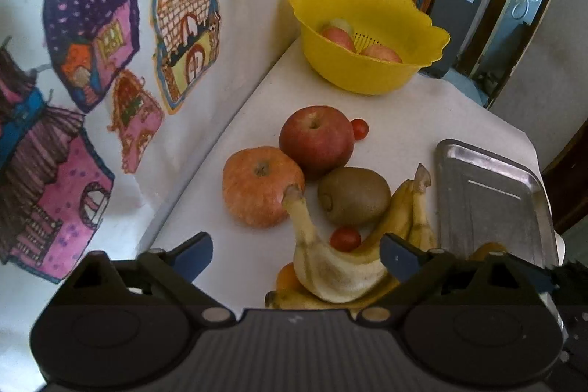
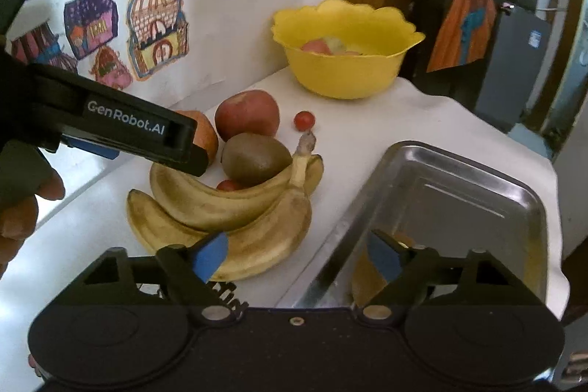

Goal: Organize fruits
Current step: 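Grasp one banana with the left tool while the right tool grasps another banana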

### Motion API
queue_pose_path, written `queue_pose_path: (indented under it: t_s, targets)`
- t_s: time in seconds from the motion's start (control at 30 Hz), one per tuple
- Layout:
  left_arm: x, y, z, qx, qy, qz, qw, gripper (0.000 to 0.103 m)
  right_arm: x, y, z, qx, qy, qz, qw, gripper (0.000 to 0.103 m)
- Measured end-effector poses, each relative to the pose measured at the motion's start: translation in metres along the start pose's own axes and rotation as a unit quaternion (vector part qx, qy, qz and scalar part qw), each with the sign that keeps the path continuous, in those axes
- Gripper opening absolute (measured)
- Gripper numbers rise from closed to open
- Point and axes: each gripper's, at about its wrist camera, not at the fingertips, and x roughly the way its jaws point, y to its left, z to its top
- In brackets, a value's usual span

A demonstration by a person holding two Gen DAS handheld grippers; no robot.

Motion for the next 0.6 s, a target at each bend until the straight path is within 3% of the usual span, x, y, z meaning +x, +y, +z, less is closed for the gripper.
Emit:
queue_pose_path:
  t_s: [0.13,0.27,0.43,0.5,0.6]
  targets:
    - [0.009,0.001,-0.001,-0.006,0.009,-0.007,0.9999,0.086,0.012,0.003,0.007,-0.019,0.002,0.008,1.000,0.071]
    - [0.016,0.002,0.000,-0.018,0.016,-0.012,0.9996,0.071,0.022,0.002,0.013,-0.029,0.013,0.014,0.999,0.065]
    - [0.021,0.000,0.002,-0.022,0.016,-0.019,0.9994,0.055,0.030,-0.004,0.018,-0.018,0.026,0.044,0.999,0.063]
    - [0.022,0.000,0.003,-0.023,0.019,-0.026,0.9992,0.042,0.034,-0.009,0.019,-0.013,0.032,0.059,0.998,0.063]
    - [0.023,-0.002,0.003,-0.026,0.021,-0.032,0.9989,0.034,0.040,-0.018,0.021,0.000,0.044,0.084,0.995,0.063]
